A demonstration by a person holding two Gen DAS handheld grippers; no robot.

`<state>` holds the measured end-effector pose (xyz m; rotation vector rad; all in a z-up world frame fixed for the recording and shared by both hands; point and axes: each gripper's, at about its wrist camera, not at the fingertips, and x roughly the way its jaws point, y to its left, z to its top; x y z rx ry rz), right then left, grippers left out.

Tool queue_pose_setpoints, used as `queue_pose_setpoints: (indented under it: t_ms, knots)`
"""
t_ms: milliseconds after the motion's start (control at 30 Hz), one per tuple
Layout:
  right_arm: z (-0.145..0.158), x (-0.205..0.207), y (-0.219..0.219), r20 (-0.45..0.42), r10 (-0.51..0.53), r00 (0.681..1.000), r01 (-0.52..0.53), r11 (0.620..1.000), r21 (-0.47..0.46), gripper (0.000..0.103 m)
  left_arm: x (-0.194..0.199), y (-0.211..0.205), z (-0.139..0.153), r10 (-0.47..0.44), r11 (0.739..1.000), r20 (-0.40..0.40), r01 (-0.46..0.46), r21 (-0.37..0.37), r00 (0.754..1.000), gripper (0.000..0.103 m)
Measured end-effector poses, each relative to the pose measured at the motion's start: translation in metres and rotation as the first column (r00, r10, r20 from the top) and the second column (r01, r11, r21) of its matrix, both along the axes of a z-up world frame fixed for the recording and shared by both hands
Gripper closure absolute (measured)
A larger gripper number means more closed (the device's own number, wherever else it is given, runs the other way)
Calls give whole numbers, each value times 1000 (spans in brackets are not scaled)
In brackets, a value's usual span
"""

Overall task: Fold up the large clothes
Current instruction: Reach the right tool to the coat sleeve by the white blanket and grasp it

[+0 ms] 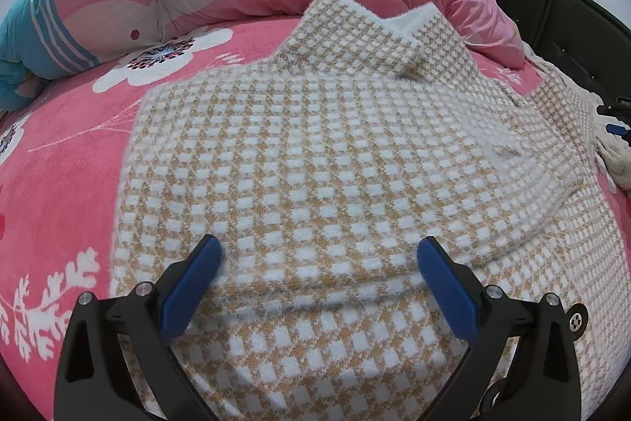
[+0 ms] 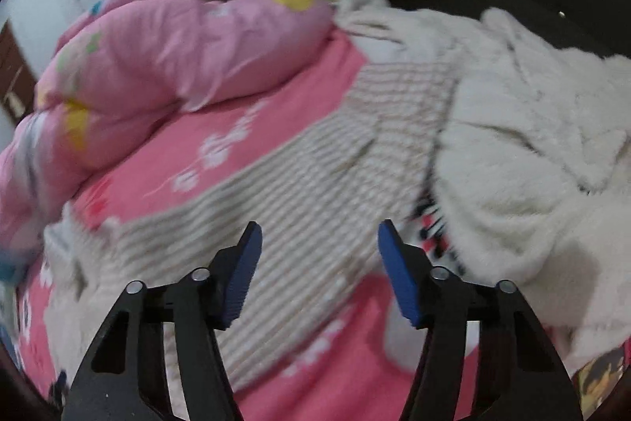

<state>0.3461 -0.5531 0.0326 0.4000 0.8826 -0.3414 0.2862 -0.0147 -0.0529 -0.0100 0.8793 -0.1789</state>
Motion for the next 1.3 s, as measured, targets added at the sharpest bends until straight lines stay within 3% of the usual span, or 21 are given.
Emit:
queue_pose_setpoints:
  t_ms: [467, 533, 600, 700, 933, 1067, 1133, 1167, 1200, 1267, 1300]
  knots:
    - [-16, 43, -54, -47, -138, 989, 135, 988, -70, 69, 0, 0, 0, -1, 1000, 3, 1, 2, 1000, 5]
    - [-22, 47, -57, -63, -133, 989, 128, 989, -79, 74, 0, 0, 0, -1, 1000, 2, 1, 3, 1000, 5]
    - [-31, 50, -62, -86, -132, 987, 126, 989, -76, 89, 0, 0, 0, -1, 1000, 3, 1, 5, 1000, 5]
    - [-36, 48, -68, -84, -134, 988, 127, 989, -79, 100, 0, 0, 0, -2, 1000, 2, 2, 4, 1000, 5]
    - [-10, 31, -52, 4, -54, 999, 54, 985, -163, 103, 0, 0, 0, -3, 1000, 3, 3, 5, 1000, 4]
    - [10, 25, -49, 38, -31, 999, 36, 988, -149, 103, 0, 0, 0, -4, 1000, 4, 4, 4, 1000, 4]
    - [13, 22, -57, 45, -24, 999, 26, 998, -56, 101, 0, 0, 0, -4, 1000, 3, 4, 5, 1000, 4]
    - [13, 21, -61, 46, -32, 998, 33, 999, -27, 95, 0, 0, 0, -4, 1000, 3, 4, 5, 1000, 4]
    - [13, 20, -65, 46, -42, 998, 42, 999, -1, 69, 0, 0, 0, -4, 1000, 3, 4, 5, 1000, 4]
    - [11, 18, -79, 66, -55, 996, 51, 997, 60, 45, 0, 0, 0, -4, 1000, 4, 4, 5, 1000, 4]
    - [9, 19, -82, 66, -59, 996, 54, 996, 76, 45, 0, 0, 0, -3, 1000, 4, 3, 5, 1000, 4]
